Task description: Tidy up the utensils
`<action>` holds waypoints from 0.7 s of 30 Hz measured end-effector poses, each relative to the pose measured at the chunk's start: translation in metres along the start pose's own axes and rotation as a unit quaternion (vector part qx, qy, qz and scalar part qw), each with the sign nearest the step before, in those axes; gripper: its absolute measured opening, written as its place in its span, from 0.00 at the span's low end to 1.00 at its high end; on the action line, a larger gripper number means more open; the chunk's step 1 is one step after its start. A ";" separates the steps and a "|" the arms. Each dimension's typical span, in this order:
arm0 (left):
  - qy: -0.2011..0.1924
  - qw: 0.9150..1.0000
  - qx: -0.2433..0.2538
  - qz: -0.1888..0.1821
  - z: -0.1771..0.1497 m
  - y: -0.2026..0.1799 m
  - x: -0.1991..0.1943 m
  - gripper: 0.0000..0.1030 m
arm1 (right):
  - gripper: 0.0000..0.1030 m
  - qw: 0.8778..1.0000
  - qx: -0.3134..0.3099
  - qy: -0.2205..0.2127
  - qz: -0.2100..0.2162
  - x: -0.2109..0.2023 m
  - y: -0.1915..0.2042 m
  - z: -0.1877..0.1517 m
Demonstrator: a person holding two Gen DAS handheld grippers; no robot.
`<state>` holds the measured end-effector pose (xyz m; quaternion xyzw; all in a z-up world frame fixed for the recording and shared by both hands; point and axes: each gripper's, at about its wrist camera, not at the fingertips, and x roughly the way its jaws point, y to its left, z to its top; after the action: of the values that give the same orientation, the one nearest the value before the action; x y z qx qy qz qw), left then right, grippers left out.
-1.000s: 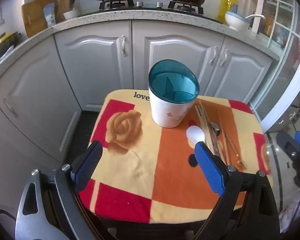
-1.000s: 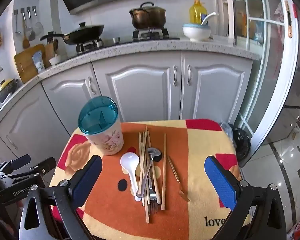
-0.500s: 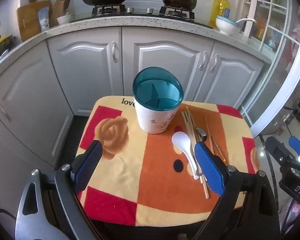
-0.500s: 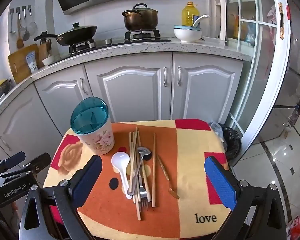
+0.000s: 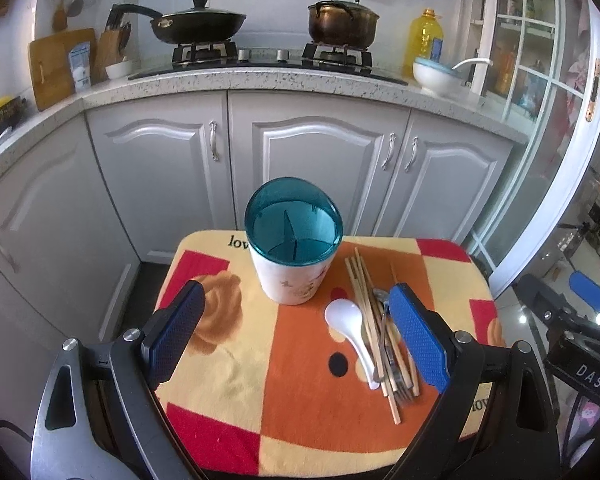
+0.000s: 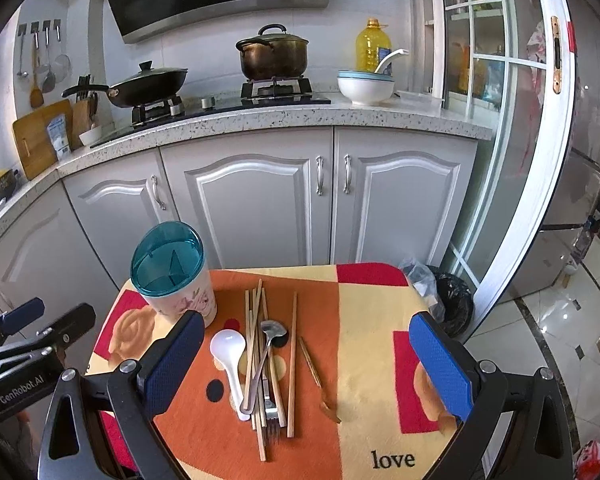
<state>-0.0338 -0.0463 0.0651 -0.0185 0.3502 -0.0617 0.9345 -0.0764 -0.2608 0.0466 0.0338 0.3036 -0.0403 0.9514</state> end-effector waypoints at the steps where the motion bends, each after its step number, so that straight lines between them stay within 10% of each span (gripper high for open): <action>1: 0.000 1.000 -0.001 -0.001 0.001 0.000 0.000 0.91 | 1.00 1.000 0.001 0.000 0.000 0.000 0.000 0.000; 21: -0.012 1.000 0.013 0.011 0.002 -0.005 0.002 0.91 | 1.00 1.000 -0.003 -0.007 -0.003 0.000 0.001 0.005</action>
<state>-0.0314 -0.0516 0.0653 -0.0030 0.3379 -0.0559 0.9395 -0.0732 -0.2599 0.0502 0.0293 0.2970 -0.0424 0.9535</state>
